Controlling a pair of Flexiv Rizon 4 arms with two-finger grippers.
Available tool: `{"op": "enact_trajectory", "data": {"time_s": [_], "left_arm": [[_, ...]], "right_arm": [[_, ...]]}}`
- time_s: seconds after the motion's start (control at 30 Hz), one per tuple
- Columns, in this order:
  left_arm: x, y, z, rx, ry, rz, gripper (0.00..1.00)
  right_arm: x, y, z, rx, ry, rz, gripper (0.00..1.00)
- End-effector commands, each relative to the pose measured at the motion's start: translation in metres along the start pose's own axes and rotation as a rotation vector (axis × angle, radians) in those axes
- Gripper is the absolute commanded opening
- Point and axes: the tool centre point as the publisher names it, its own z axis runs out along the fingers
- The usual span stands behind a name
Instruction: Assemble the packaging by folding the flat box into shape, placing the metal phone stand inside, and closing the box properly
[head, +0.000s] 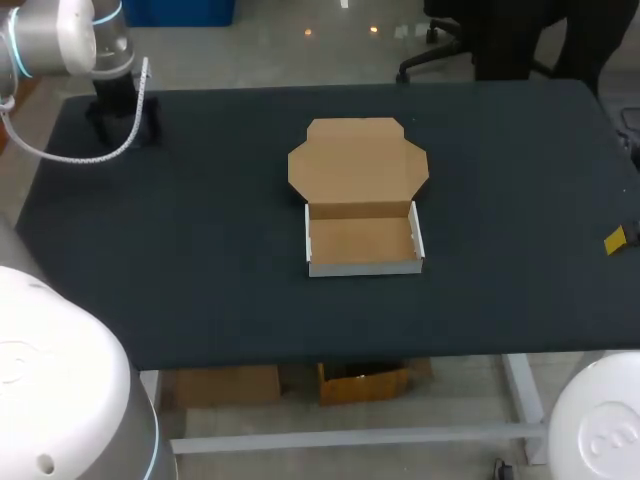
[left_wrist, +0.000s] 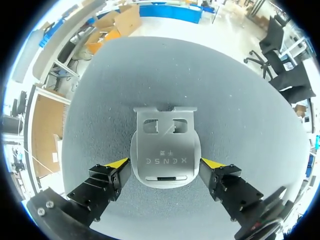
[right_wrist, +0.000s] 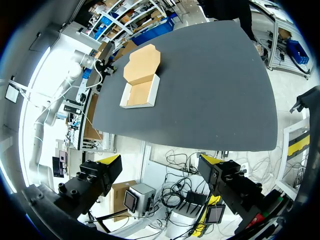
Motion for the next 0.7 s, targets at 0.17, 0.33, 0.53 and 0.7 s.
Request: {"op": "enact_trajectory", "data": {"time_s": [0.17,0.33,0.53,0.7], "left_arm": [[0.0002,-0.0082,0.0034,-0.012,-0.003,-0.003,0.9],[0.0003,-0.0099,0.004,-0.012,-0.001,-0.002,0.94],[0.0005,-0.0117,0.0046,-0.012,-0.001,-0.001,1.0],[0.0014,-0.0134,0.0052,-0.012,-0.001,0.002,1.0]], "right_arm": [[0.0003,-0.001,-0.0013,-0.001,0.002,-0.001,1.0],[0.0003,-0.001,-0.0013,-0.001,0.002,-0.001,1.0],[0.0003,-0.001,-0.0013,-0.001,0.002,-0.001,1.0],[0.0003,-0.001,-0.0013,-0.001,0.002,-0.001,1.0]]}}
